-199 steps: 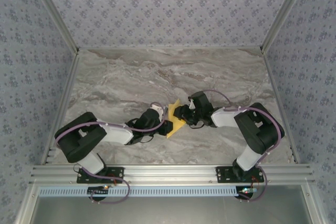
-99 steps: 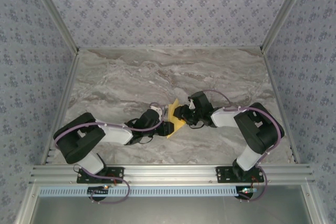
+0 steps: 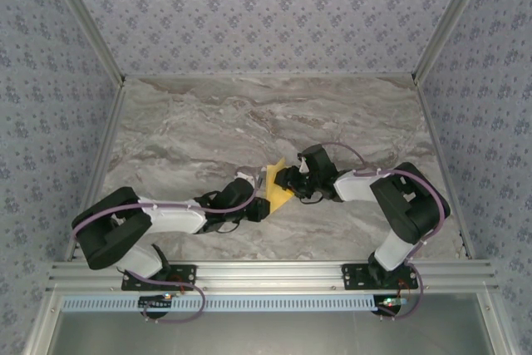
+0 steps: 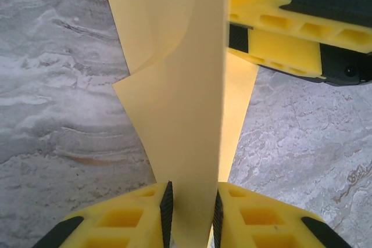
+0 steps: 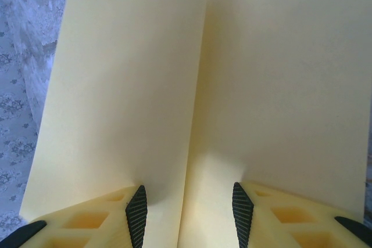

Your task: Fold a paper plane with a square sheet of paper (pick it up from the middle)

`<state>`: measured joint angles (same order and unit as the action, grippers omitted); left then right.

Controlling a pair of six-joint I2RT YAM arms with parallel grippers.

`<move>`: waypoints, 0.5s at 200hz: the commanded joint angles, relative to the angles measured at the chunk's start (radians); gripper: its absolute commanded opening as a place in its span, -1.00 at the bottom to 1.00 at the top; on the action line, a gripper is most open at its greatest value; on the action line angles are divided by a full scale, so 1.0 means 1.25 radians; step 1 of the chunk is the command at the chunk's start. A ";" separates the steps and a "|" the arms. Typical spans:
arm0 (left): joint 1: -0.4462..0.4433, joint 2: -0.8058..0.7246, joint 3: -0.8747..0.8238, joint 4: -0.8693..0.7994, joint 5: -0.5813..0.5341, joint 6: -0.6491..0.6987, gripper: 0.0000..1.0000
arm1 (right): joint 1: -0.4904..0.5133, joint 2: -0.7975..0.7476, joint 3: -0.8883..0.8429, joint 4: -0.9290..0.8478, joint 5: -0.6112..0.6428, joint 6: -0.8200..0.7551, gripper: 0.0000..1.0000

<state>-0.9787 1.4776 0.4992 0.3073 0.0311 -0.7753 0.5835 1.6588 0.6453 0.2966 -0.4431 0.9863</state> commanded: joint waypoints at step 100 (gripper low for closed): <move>-0.022 0.029 0.045 -0.010 0.005 0.026 -0.48 | 0.011 0.037 0.013 -0.015 0.002 0.008 -0.08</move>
<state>-0.9970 1.4933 0.5243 0.2966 0.0334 -0.7609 0.5880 1.6722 0.6537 0.3077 -0.4465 0.9867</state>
